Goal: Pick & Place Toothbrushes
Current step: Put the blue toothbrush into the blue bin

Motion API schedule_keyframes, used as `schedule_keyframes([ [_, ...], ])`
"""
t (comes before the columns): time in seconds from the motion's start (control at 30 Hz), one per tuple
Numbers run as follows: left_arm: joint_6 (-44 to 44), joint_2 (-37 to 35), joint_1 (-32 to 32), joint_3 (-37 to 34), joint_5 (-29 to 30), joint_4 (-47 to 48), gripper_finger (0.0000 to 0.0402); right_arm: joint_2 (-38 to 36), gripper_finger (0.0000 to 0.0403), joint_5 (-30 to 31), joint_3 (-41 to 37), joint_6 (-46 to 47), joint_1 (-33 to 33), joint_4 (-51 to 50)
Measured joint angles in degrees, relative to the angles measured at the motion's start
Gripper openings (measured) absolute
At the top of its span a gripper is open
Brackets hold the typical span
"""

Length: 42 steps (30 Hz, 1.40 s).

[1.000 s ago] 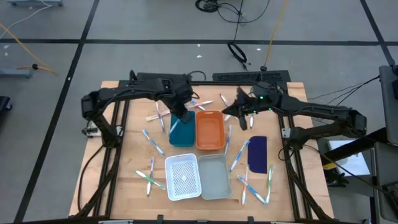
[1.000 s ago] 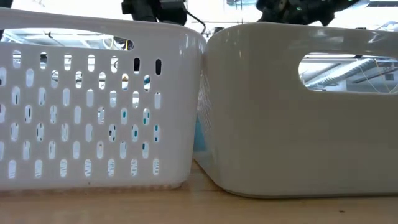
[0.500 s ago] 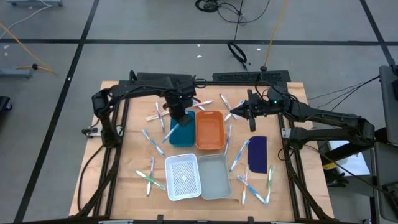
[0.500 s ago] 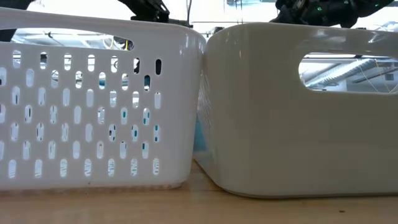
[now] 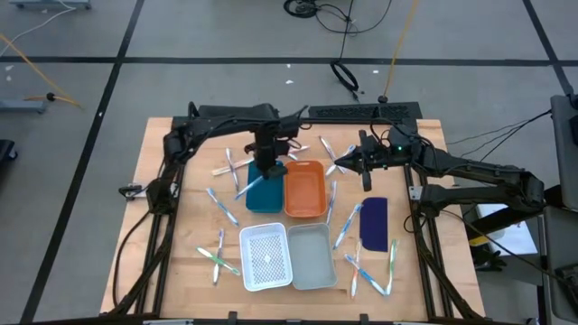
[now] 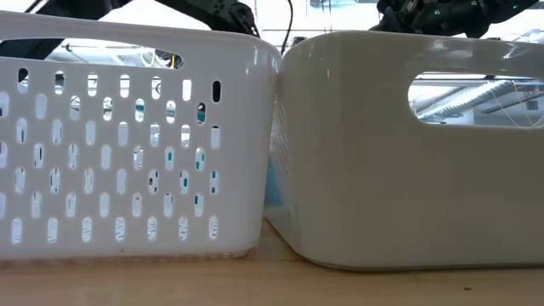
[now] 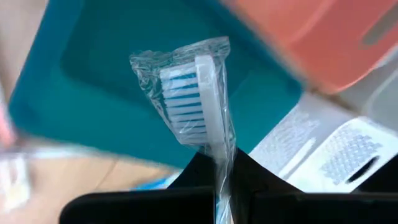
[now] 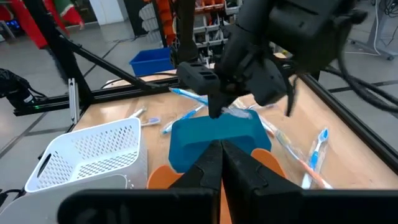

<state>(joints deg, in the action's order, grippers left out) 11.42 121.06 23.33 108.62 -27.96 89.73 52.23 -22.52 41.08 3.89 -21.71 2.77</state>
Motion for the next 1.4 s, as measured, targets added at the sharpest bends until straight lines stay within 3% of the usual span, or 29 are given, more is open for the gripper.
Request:
schedule_keyframes([
  [0.1, 0.0, 1.8, 0.9, 1.3, -3.4, 0.2, 0.0003, 0.0, 0.0000, 0.0, 0.0, 0.0, 0.0, -0.5],
  [0.33, 3.5, 1.8, 2.1, 0.6, -2.9, -0.2, 0.0003, -0.1, 0.0000, 0.0, 0.0, 0.0, 0.0, -1.3],
  [0.53, 9.4, 1.7, 1.6, 0.6, -0.8, -7.5, 0.0004, -0.1, 0.0000, 0.0, 0.0, -0.2, 0.0, -1.3],
  [0.97, 13.0, 1.7, 0.9, 0.6, 7.3, -10.5, 0.0009, -0.2, 0.0000, 0.0, 0.0, -0.2, 0.0, -1.3],
  [1.2, 12.9, 1.6, 0.8, -2.1, 9.1, -10.1, 0.0009, -0.2, 0.0000, -0.1, 0.0, -0.1, 0.0, -1.3],
  [1.4, 13.1, 1.7, 0.5, -5.3, 7.2, -10.4, 0.0005, -0.2, 0.0000, 0.0, 0.0, -0.1, 0.0, -1.3],
])
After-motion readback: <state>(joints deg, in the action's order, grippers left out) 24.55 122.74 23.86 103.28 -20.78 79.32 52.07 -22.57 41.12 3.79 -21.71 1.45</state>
